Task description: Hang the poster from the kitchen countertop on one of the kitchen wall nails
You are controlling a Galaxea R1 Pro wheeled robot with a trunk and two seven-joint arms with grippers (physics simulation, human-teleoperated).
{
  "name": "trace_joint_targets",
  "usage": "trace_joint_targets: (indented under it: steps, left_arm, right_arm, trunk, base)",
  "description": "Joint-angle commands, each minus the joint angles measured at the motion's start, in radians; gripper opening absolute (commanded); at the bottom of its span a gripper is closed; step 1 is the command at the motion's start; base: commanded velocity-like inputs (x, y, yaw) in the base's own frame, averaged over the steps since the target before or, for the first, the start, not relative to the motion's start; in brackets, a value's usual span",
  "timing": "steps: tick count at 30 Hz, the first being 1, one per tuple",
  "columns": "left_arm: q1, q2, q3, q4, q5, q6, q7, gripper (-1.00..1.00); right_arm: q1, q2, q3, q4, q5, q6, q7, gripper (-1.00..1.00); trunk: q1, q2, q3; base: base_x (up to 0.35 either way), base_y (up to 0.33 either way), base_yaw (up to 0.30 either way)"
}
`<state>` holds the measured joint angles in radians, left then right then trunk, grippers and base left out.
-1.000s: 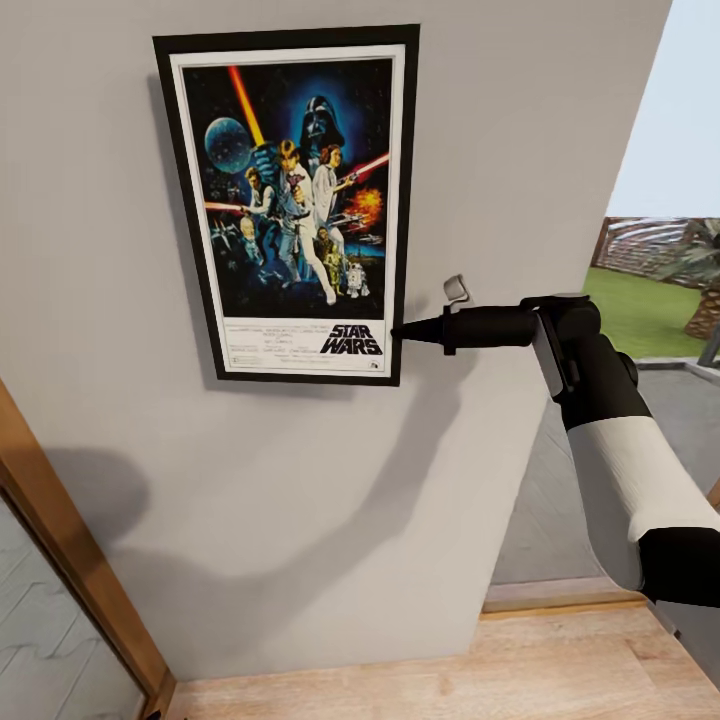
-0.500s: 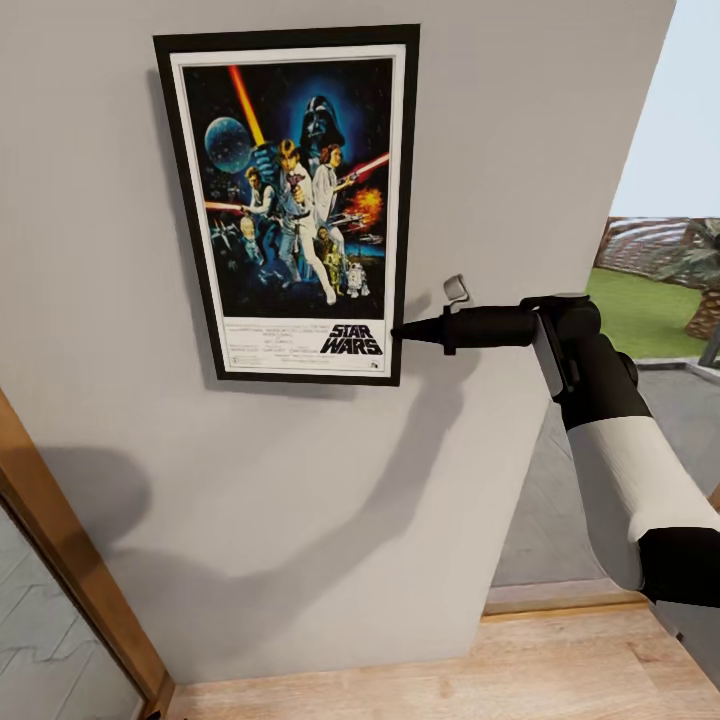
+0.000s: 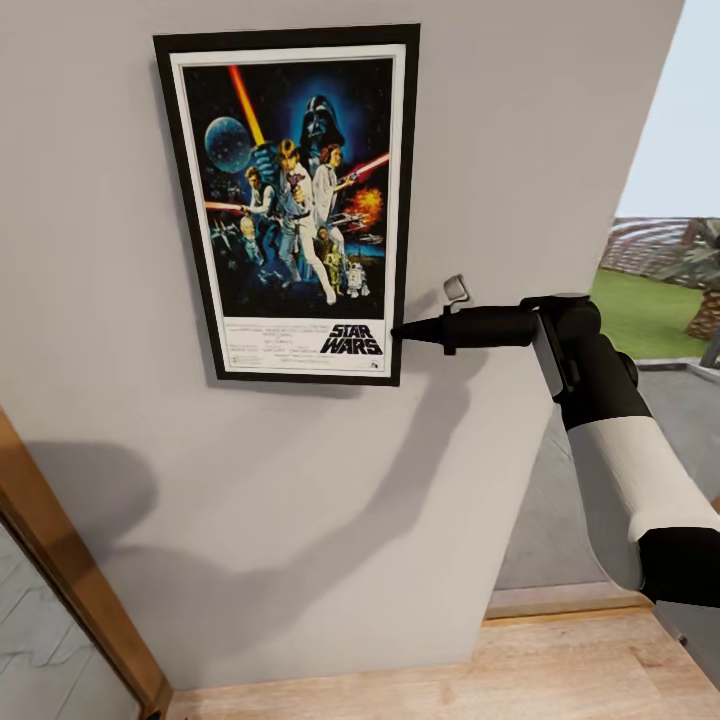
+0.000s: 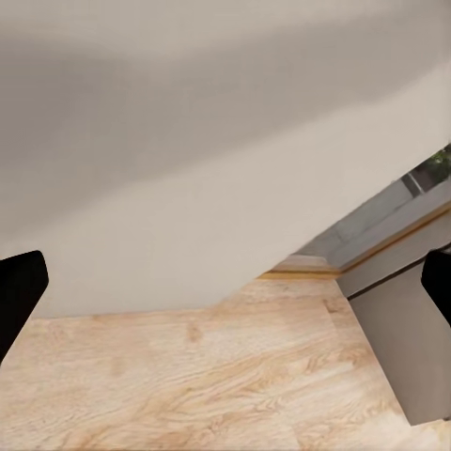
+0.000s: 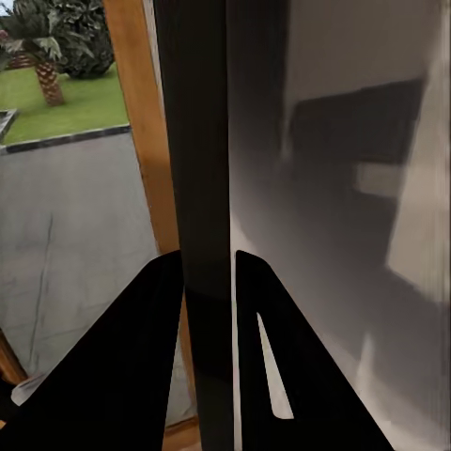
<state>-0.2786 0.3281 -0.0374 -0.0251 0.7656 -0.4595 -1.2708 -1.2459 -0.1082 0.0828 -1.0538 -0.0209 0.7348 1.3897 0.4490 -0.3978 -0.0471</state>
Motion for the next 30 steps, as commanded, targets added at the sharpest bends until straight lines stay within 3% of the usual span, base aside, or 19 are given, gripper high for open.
trace_joint_targets:
  steps: [1, 30]
  left_arm:
    - [-0.001, 0.0, -0.004, 0.001, 0.005, -0.005, -0.002, 1.0]
    - [-0.001, 0.0, -0.004, 0.001, 0.004, -0.005, -0.002, 1.0]
  right_arm:
    - [-0.001, -0.001, 0.002, 0.0, -0.003, 0.012, 0.003, -1.0]
    - [-0.001, -0.001, 0.0, 0.0, -0.003, 0.015, 0.003, -1.0]
  trunk:
    - [0.001, -0.002, -0.002]
    - [0.001, -0.002, -0.002]
  base:
    - [0.19, 0.0, 0.0]
    - [0.019, 0.0, 0.0]
